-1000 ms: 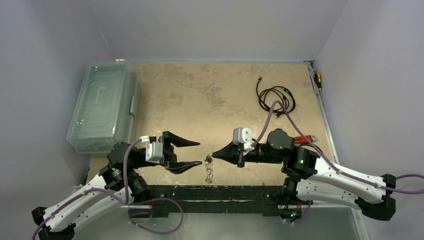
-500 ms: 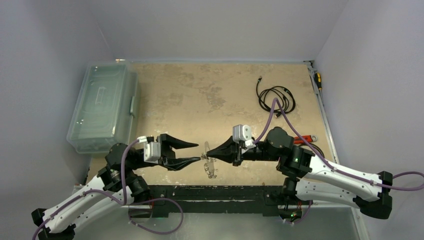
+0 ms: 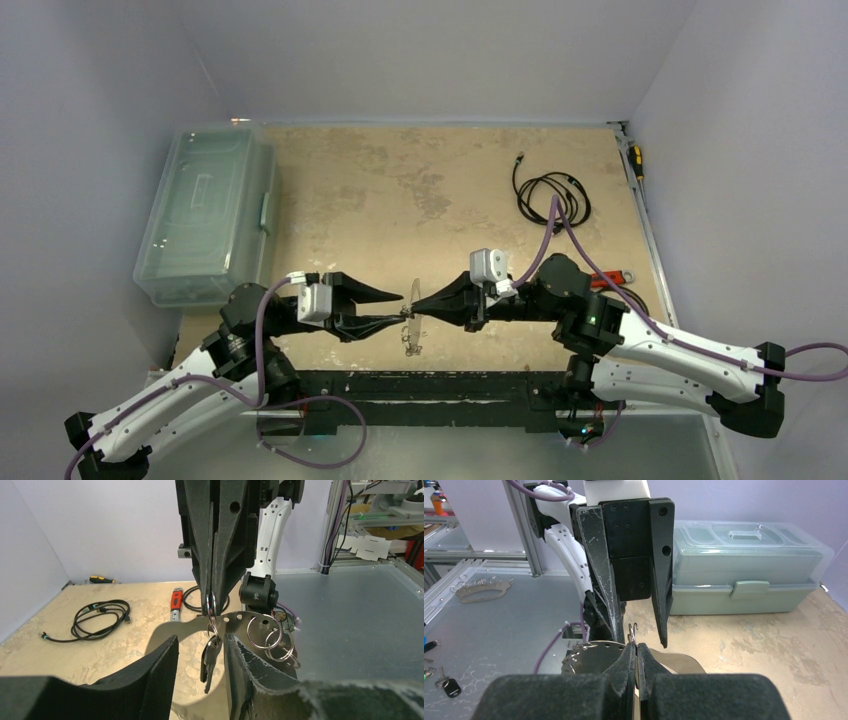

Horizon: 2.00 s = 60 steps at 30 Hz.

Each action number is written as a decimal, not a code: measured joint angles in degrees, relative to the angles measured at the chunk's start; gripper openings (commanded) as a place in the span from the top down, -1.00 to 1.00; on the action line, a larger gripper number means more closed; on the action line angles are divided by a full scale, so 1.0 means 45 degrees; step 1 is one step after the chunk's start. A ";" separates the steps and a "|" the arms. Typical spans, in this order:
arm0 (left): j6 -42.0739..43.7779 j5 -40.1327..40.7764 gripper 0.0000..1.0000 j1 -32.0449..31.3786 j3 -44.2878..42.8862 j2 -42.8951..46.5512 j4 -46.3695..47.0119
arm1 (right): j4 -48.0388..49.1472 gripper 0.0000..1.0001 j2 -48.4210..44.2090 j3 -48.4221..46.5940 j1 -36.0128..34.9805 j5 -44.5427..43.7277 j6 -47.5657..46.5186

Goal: Put the keys on the keyring

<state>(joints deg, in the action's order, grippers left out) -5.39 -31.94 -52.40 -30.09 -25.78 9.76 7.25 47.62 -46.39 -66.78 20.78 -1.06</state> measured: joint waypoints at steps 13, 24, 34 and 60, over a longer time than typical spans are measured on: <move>-0.0010 -0.0015 0.36 0.0005 0.0000 -0.0019 0.0024 | 0.0296 1.00 0.0384 0.0000 0.0000 0.0457 0.0010; -0.0049 -0.0078 0.52 0.0000 0.0000 -0.0092 0.0029 | 0.0321 1.00 0.0418 0.0005 0.0010 0.0534 0.0010; -0.0044 -0.0063 0.38 0.0015 0.0000 -0.0155 0.0015 | 0.0602 1.00 0.0418 0.0374 0.0015 0.0500 0.0015; 0.0316 0.0568 1.00 0.0034 -0.0044 -0.0151 -0.0777 | 0.0447 0.25 0.0641 0.0452 0.0087 0.0228 -0.0126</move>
<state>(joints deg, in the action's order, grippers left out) -3.97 -29.39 -52.25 -30.28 -26.46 6.26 9.26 50.50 -44.36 -66.39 21.80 -1.63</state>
